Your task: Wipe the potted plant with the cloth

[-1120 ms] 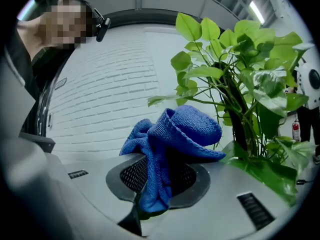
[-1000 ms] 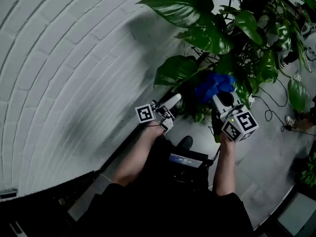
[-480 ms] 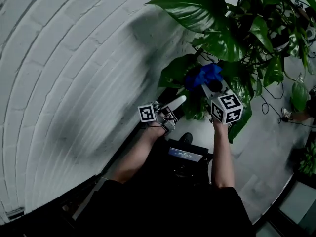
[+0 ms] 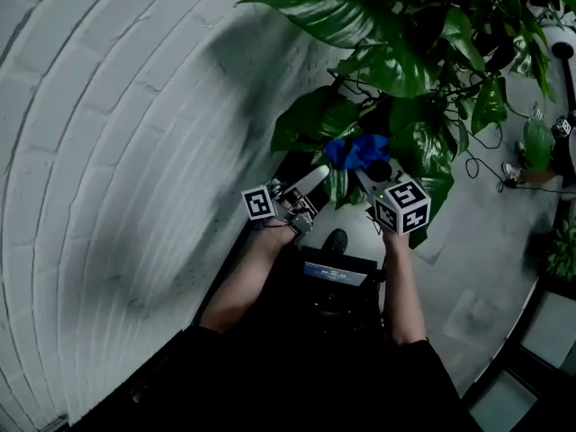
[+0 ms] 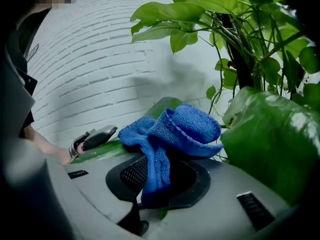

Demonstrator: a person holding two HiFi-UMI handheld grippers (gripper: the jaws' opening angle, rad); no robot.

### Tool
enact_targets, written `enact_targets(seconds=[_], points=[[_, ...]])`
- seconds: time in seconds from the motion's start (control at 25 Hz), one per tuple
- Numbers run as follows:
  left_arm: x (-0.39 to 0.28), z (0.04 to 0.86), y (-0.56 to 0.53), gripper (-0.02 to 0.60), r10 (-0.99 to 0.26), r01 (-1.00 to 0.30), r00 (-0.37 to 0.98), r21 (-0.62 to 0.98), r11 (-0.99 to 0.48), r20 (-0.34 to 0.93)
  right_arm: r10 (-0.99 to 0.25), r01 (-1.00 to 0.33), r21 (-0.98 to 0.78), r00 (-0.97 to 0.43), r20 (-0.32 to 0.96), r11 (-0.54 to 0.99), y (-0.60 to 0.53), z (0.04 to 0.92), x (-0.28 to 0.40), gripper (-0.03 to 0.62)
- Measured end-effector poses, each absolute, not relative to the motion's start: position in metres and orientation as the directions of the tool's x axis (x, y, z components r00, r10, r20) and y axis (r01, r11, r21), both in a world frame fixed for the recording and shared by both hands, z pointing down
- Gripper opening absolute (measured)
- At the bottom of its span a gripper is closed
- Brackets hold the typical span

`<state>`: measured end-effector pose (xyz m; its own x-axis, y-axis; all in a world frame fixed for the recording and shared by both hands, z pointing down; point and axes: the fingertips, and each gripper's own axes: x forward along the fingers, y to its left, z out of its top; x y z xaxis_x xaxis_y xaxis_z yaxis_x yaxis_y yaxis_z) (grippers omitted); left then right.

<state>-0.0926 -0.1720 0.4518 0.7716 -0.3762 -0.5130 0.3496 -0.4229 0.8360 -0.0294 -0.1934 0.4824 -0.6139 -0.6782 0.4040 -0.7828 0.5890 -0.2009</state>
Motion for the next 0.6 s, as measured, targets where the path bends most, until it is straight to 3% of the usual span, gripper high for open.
enact_targets(seconds=[0.44,0.6], points=[[-0.099,0.462,-0.165,0.110,-0.385,0.258,0.810,0.859,-0.442,-0.442,-0.559,-0.753,-0.244,-0.629,0.540,0.611,-0.129,0.552,-0.035,0.107],[-0.108,0.463,-0.165,0.179,-0.410,0.209,0.811,0.862,-0.462,-0.417,-0.558,-0.748,-0.266,-0.641,0.528,0.608,-0.108,0.540,-0.019,0.107]])
